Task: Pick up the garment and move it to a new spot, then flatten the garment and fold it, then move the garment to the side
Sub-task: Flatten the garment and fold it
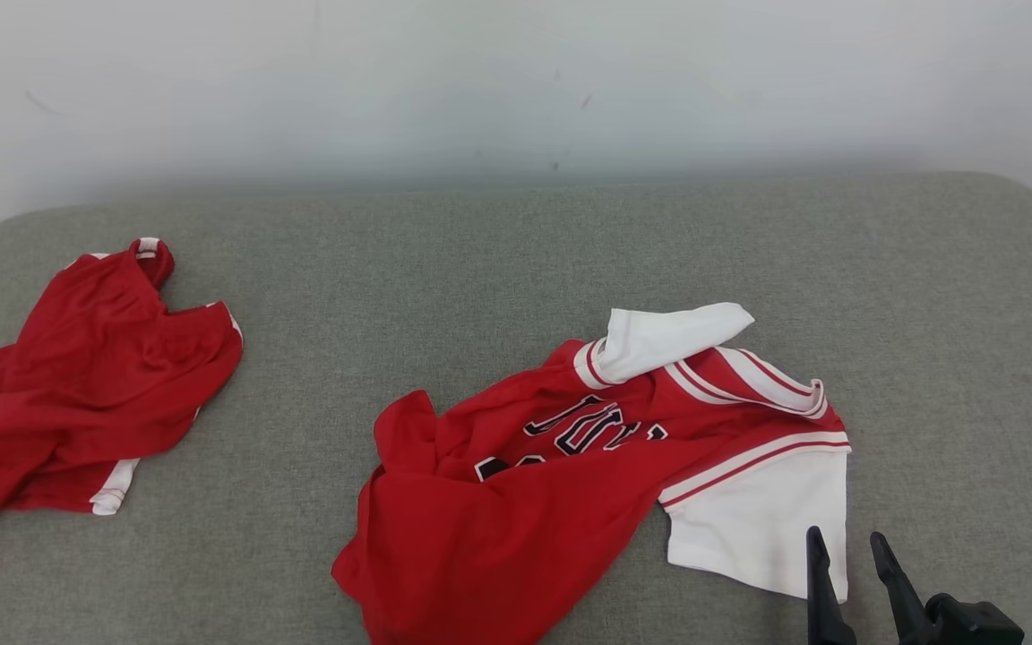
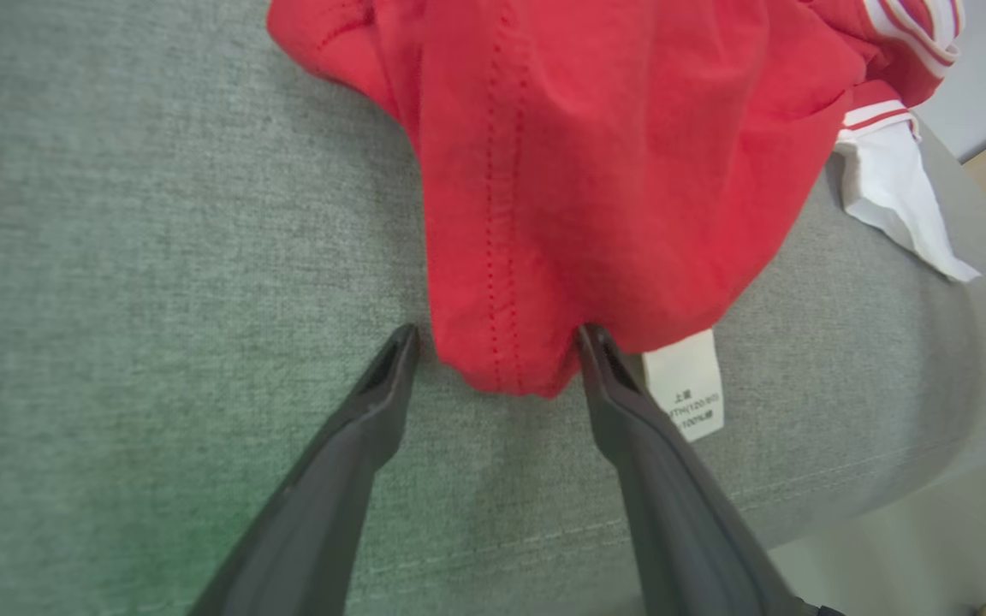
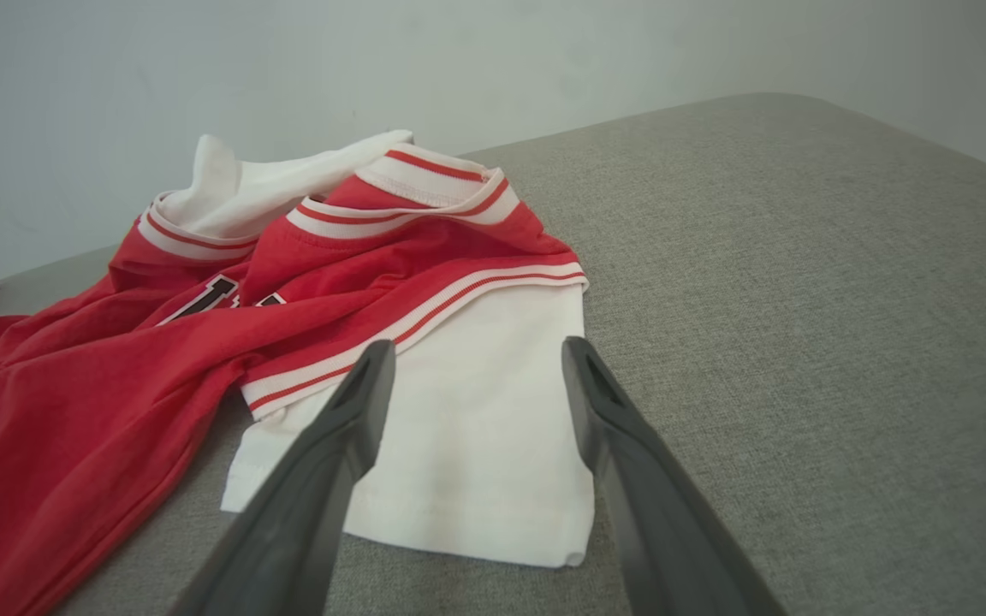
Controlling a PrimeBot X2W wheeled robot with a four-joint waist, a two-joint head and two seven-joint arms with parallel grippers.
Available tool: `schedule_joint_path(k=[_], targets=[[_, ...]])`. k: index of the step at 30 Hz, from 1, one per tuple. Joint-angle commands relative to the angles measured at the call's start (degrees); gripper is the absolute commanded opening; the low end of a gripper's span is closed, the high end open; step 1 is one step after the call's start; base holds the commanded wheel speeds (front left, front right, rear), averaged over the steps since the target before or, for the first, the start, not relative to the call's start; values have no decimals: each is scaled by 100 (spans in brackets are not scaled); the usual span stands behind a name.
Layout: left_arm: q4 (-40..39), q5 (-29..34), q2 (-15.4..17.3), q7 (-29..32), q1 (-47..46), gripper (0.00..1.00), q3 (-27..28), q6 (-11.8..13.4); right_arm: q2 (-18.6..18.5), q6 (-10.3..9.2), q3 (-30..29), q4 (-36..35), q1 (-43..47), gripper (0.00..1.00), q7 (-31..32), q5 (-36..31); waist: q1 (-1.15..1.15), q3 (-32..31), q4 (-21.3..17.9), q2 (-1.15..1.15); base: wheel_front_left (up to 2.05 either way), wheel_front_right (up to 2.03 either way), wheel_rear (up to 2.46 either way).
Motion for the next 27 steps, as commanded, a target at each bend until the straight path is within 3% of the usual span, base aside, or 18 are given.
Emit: schedule_joint_path(k=[1,7,14,20,21,22,23,27], targets=[[91,-54,-1,-41,-45,0,-3,-61,1,5,-16,-25,-12,100,-7,-25,0,15,8,0,0,0,0],[210,-4,-13,-200,-182,0,284,-36,1,6,-53,-48,-38,100,-7,-23,0,34,73,0,0,0,0],[-257,22,285,-262,77,0,856,161,1,5,-81,-38,11,100,-7,26,0,-13,236,0,0,0,0],[-341,-97,420,-34,216,0,915,204,1,6,-32,5,-11,100,-7,55,0,-43,282,0,0,0,0],[-346,-100,404,-36,201,12,910,194,0,6,-27,16,-20,100,-7,56,0,-50,282,0,0,0,0],[-331,-100,393,-48,186,84,925,209,0,5,-22,24,-26,100,-7,60,0,-53,279,0,0,0,0],[-298,-89,383,-65,186,100,919,195,-1,6,-25,30,-35,100,-7,62,0,-55,273,0,0,0,0],[-324,-19,290,-183,211,100,1011,173,-2,6,-88,21,-26,100,-7,80,0,-82,283,0,0,0,0]])
